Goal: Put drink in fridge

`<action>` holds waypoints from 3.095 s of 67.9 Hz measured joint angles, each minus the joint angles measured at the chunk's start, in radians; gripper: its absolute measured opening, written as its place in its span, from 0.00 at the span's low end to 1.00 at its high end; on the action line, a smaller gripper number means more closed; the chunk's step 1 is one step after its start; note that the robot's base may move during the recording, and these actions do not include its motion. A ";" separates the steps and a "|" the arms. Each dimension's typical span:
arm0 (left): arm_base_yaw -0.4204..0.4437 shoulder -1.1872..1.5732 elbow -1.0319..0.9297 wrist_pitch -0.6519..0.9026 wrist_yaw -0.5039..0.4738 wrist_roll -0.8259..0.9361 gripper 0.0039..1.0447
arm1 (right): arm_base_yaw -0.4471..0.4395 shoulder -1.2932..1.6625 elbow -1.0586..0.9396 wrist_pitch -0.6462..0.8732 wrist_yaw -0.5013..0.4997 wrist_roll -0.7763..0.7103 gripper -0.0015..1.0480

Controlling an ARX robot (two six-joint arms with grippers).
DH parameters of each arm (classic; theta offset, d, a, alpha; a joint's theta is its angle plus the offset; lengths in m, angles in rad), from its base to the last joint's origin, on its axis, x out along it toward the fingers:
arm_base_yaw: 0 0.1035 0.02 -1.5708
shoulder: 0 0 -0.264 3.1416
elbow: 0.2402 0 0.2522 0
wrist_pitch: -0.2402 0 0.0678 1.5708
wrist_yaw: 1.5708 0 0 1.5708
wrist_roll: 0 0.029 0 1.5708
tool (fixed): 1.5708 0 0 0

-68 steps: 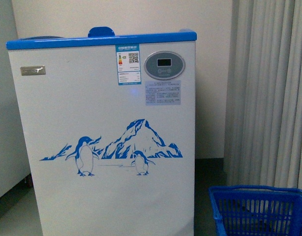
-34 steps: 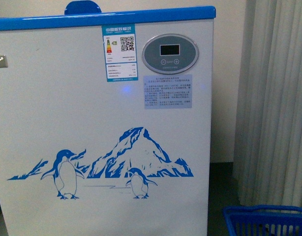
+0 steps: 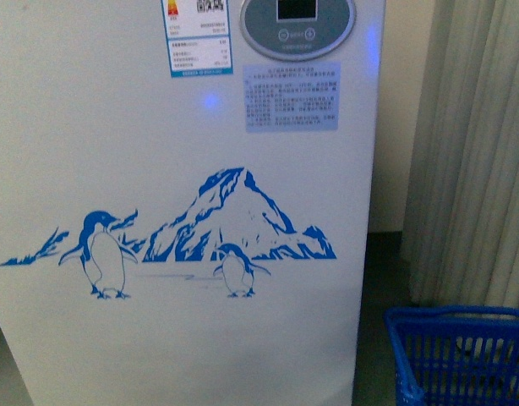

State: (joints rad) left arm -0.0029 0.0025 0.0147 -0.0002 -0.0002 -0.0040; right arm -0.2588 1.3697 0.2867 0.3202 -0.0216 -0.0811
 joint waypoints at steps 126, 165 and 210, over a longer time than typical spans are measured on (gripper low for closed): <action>0.000 0.000 0.000 0.000 0.000 0.000 0.92 | 0.028 1.340 0.762 0.333 0.065 0.058 0.40; 0.000 0.000 0.000 0.000 0.000 0.000 0.92 | 0.165 -0.281 0.369 -0.078 -0.032 0.123 0.40; 0.000 0.000 0.000 0.000 0.000 0.000 0.92 | 0.536 -0.919 0.400 -0.438 0.396 0.171 0.39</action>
State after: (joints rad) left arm -0.0029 0.0025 0.0147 -0.0006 -0.0002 -0.0040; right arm 0.2775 0.4507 0.6865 -0.1181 0.3740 0.0902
